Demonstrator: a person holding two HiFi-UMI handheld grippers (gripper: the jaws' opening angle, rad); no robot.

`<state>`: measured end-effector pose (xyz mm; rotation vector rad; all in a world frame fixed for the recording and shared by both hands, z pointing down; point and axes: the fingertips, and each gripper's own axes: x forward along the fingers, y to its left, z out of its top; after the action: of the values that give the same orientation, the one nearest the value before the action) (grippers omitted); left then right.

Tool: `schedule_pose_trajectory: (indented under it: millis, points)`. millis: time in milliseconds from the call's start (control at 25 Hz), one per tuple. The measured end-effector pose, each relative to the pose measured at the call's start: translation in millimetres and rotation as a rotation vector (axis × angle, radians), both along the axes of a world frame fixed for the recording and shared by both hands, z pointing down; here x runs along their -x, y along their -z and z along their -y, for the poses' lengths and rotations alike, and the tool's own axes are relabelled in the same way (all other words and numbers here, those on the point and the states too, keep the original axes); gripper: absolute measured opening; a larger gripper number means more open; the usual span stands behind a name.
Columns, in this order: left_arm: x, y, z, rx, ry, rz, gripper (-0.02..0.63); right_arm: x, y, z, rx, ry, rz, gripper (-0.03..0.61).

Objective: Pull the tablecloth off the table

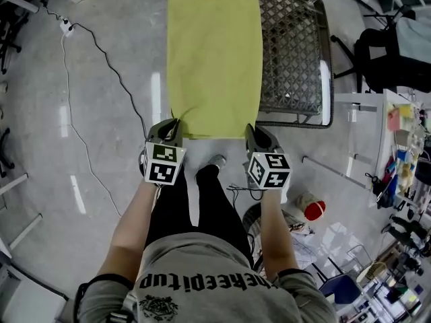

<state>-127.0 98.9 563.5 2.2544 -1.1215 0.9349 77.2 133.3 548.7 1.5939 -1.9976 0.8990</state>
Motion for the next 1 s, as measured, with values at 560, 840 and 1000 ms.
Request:
schedule_pose_trajectory:
  millis: [560,840,1000]
  points:
    - [-4,70,-32,-0.101,0.049,-0.034,0.025,-5,72,-28,-0.115,0.067,0.09,0.031]
    - [-6,89,-17,-0.151,0.111,-0.039,0.025,-9,103,-1,-0.197,0.114,0.095,0.032]
    - [-8,108,-2,-0.202,0.133,-0.036,0.025,-11,119,16,-0.242,0.145,0.085,0.031]
